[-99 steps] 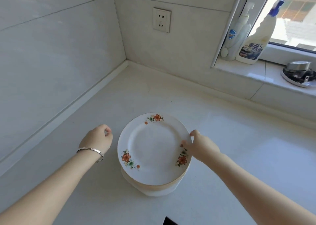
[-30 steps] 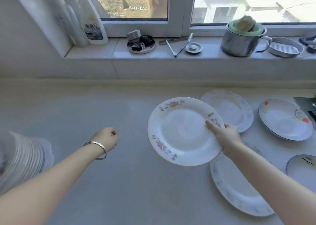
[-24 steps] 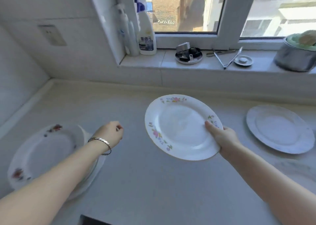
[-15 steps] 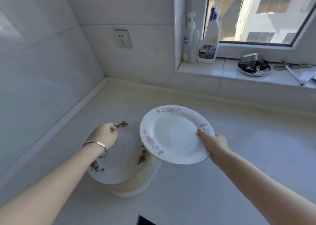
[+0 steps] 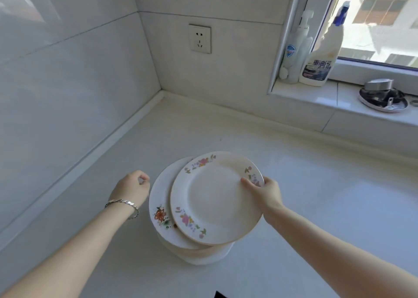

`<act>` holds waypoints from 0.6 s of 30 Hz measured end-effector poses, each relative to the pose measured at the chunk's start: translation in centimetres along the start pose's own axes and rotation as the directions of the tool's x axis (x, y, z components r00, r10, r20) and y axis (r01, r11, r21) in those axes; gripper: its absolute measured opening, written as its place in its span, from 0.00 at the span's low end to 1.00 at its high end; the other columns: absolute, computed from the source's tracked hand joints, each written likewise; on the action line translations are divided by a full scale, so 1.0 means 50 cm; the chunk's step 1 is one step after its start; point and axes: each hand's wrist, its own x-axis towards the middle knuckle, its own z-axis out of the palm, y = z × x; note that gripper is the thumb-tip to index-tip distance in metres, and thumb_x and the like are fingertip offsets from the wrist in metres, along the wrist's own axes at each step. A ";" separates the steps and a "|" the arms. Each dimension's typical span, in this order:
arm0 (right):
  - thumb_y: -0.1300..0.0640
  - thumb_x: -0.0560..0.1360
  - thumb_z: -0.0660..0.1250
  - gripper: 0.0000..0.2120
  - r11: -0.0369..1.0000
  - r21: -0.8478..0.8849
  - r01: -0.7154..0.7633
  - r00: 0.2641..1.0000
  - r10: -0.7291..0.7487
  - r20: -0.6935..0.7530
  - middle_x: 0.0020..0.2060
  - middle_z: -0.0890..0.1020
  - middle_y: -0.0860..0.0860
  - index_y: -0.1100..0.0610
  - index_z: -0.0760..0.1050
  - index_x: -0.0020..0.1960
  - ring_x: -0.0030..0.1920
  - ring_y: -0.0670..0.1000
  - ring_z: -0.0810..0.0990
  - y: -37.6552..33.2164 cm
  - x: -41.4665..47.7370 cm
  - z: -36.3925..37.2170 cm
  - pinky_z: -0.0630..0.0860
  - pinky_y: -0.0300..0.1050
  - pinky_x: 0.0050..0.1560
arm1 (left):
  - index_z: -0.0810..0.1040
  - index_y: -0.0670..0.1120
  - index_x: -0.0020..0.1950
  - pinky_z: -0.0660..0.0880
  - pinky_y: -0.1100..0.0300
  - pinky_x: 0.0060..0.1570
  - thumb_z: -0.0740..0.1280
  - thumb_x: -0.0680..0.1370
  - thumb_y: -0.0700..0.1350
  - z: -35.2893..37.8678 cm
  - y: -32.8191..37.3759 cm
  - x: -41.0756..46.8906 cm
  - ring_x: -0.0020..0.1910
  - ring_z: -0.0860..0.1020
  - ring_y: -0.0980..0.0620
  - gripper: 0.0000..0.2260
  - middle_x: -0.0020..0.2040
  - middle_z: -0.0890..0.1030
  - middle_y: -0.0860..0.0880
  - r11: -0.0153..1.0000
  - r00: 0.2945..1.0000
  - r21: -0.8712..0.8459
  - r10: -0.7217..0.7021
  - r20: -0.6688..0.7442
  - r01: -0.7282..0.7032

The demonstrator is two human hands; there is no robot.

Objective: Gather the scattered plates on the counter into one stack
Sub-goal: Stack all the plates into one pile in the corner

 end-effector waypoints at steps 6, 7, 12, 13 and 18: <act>0.44 0.72 0.66 0.16 0.859 -0.502 0.101 0.991 -0.131 -0.025 0.39 0.78 0.53 0.57 0.70 0.39 0.44 0.57 0.78 -0.005 0.005 -0.001 0.68 0.44 0.37 | 0.76 0.47 0.55 0.70 0.59 0.41 0.57 0.77 0.41 0.015 -0.009 0.017 0.44 0.79 0.43 0.10 0.52 0.82 0.42 1.000 1.000 0.023 0.001 0.008 -0.001; 0.44 0.71 0.66 0.17 0.846 -0.522 0.108 0.992 -0.129 -0.005 0.40 0.77 0.54 0.56 0.69 0.37 0.43 0.57 0.77 -0.001 0.008 -0.001 0.69 0.44 0.38 | 0.76 0.47 0.55 0.70 0.59 0.41 0.57 0.77 0.41 0.019 -0.011 0.017 0.44 0.79 0.43 0.11 0.52 0.82 0.43 1.000 1.000 0.021 -0.004 0.013 0.004; 0.45 0.72 0.67 0.18 0.843 -0.508 0.174 0.984 -0.170 0.055 0.49 0.70 0.54 0.55 0.65 0.33 0.54 0.56 0.71 0.007 0.006 0.023 0.72 0.48 0.55 | 0.76 0.47 0.54 0.77 0.54 0.48 0.58 0.76 0.40 0.025 -0.023 0.018 0.46 0.81 0.42 0.10 0.50 0.83 0.43 0.999 0.999 -0.021 -0.031 0.019 0.032; 0.46 0.72 0.66 0.16 0.846 -0.500 0.183 0.983 -0.170 0.073 0.51 0.69 0.54 0.55 0.66 0.35 0.57 0.55 0.69 0.009 0.006 0.031 0.70 0.48 0.58 | 0.76 0.47 0.53 0.77 0.53 0.49 0.58 0.76 0.40 0.024 -0.025 0.018 0.46 0.81 0.42 0.10 0.50 0.83 0.43 0.999 0.999 -0.027 -0.038 0.017 0.038; 0.53 0.74 0.66 0.26 0.914 -0.366 0.178 0.978 -0.124 0.166 0.56 0.69 0.54 0.58 0.63 0.69 0.60 0.57 0.71 0.028 -0.005 0.077 0.69 0.51 0.65 | 0.75 0.48 0.50 0.78 0.52 0.50 0.59 0.76 0.40 0.010 -0.028 0.014 0.44 0.82 0.41 0.08 0.49 0.83 0.43 0.998 0.998 -0.036 -0.057 -0.010 0.057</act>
